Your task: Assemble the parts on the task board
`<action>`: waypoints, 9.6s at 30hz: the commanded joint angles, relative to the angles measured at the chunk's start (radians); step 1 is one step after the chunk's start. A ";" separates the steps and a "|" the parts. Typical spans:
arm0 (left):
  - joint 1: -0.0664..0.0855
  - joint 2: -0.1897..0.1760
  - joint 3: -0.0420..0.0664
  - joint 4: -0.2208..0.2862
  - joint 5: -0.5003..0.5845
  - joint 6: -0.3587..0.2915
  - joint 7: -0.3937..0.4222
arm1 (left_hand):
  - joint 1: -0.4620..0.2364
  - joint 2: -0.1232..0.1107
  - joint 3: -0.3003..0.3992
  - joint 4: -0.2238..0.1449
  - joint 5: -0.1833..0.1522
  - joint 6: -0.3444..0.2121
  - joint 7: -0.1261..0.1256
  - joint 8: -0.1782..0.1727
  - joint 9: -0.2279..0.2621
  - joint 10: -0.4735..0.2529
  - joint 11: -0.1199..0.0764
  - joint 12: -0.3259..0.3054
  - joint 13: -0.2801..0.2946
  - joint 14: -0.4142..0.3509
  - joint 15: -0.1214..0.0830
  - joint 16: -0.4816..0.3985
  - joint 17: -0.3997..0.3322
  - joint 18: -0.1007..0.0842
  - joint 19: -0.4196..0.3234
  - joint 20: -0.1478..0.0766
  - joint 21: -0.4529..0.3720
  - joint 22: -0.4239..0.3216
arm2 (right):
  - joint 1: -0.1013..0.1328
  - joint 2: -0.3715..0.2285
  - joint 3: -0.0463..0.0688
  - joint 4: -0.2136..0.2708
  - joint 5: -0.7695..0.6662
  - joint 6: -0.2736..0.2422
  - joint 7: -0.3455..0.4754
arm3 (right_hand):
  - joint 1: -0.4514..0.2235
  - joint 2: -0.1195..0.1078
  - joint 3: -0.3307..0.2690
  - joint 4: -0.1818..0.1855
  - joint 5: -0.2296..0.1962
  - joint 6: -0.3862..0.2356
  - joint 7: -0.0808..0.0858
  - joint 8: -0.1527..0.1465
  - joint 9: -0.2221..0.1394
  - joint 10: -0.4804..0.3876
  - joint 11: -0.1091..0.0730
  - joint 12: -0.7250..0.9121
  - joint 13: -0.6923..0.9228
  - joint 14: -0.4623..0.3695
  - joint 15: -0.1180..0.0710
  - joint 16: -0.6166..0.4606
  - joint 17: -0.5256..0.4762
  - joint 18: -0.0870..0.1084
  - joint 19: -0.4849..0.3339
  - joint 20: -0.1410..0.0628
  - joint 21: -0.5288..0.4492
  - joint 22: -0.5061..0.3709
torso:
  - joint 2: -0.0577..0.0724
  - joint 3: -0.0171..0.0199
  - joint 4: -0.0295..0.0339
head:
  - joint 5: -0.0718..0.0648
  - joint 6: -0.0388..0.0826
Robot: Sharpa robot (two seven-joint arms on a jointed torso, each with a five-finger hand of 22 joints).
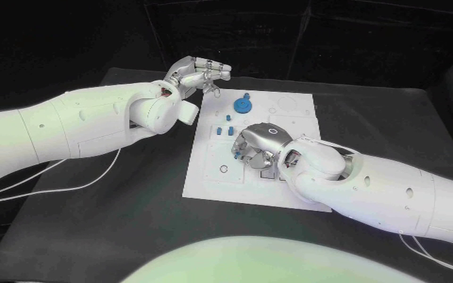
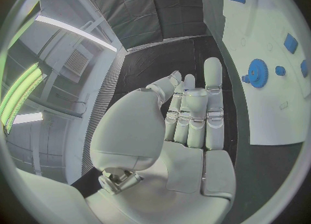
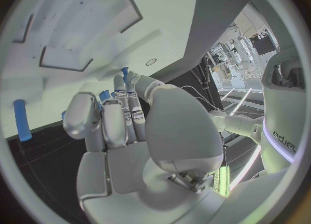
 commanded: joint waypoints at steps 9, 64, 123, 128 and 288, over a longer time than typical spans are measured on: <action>0.001 0.003 0.001 -0.002 0.003 0.013 0.011 | 0.003 0.004 -0.002 -0.004 0.002 -0.001 0.008 -0.006 -0.002 -0.006 -0.002 0.005 0.002 -0.007 0.000 -0.006 -0.002 0.012 -0.006 0.000 -0.003 -0.001 | -0.001 0.009 -0.004 -0.011 -0.008 0.015 0.006 | 0.003 -0.001 -0.003 -0.006 0.005 -0.001 0.004 -0.004 -0.001 0.000 0.004 -0.007 -0.001 0.036 -0.006 0.005 -0.001 -0.010 0.006 0.001 0.006 0.001 | 0.000 0.0001 -0.0008 | 0.001 -0.003; 0.001 -0.004 -0.003 -0.005 0.003 0.022 0.000 | 0.001 0.003 -0.004 -0.004 0.002 -0.003 0.008 -0.007 -0.002 -0.008 -0.001 0.006 0.003 -0.009 0.001 -0.006 -0.004 0.012 -0.007 0.001 -0.004 -0.002 | 0.080 -0.222 0.041 0.110 0.194 -0.011 -0.041 | -0.048 -0.050 -0.275 0.080 0.082 -0.185 0.006 -0.043 -0.012 -0.221 0.039 -0.047 -0.025 0.002 0.022 -0.083 -0.135 0.033 -0.098 0.027 -0.149 -0.243 | -0.002 -0.0013 -0.0040 | -0.042 0.028; 0.001 -0.004 -0.003 -0.010 0.003 0.034 -0.006 | 0.001 0.004 -0.005 -0.004 0.002 -0.002 0.008 -0.007 -0.002 -0.008 -0.001 0.006 0.004 -0.010 0.001 -0.006 -0.005 0.012 -0.007 0.001 -0.005 -0.002 | 0.095 -0.191 0.042 0.016 0.003 0.043 -0.005 | 0.129 0.045 -0.072 -0.001 0.003 -0.056 0.003 -0.021 -0.009 0.002 0.005 -0.007 -0.017 0.021 -0.006 -0.060 -0.110 0.013 -0.027 0.003 -0.087 -0.140 | -0.002 0.0005 -0.0062 | -0.049 0.026; 0.001 -0.004 -0.003 -0.013 0.003 0.033 -0.005 | 0.001 0.004 -0.005 -0.004 0.002 -0.002 0.008 -0.007 -0.002 -0.008 -0.001 0.006 0.004 -0.010 0.001 -0.006 -0.005 0.012 -0.007 0.001 -0.005 -0.002 | 0.095 -0.203 0.043 0.026 0.008 0.023 -0.004 | 0.120 0.039 -0.062 -0.003 0.002 -0.057 0.007 -0.022 -0.009 0.007 0.006 -0.011 -0.016 0.022 -0.006 -0.058 -0.109 0.012 -0.026 0.003 -0.084 -0.137 | -0.003 -0.0004 -0.0051 | -0.050 0.029; 0.001 -0.013 -0.004 -0.023 0.003 0.034 -0.002 | -0.004 0.007 -0.009 -0.002 0.002 0.000 0.007 -0.006 -0.002 -0.011 -0.001 0.009 0.006 -0.013 0.001 -0.005 -0.008 0.013 -0.008 0.002 -0.006 -0.002 | 0.015 -0.441 0.005 0.264 0.328 0.056 -0.313 | -0.168 0.053 -0.687 0.315 0.207 -0.146 -0.038 0.211 0.123 0.103 -0.043 0.803 0.892 0.068 -0.041 0.151 0.183 -0.032 0.068 -0.028 0.077 0.127 | -0.007 -0.0030 -0.0291 | -0.129 0.023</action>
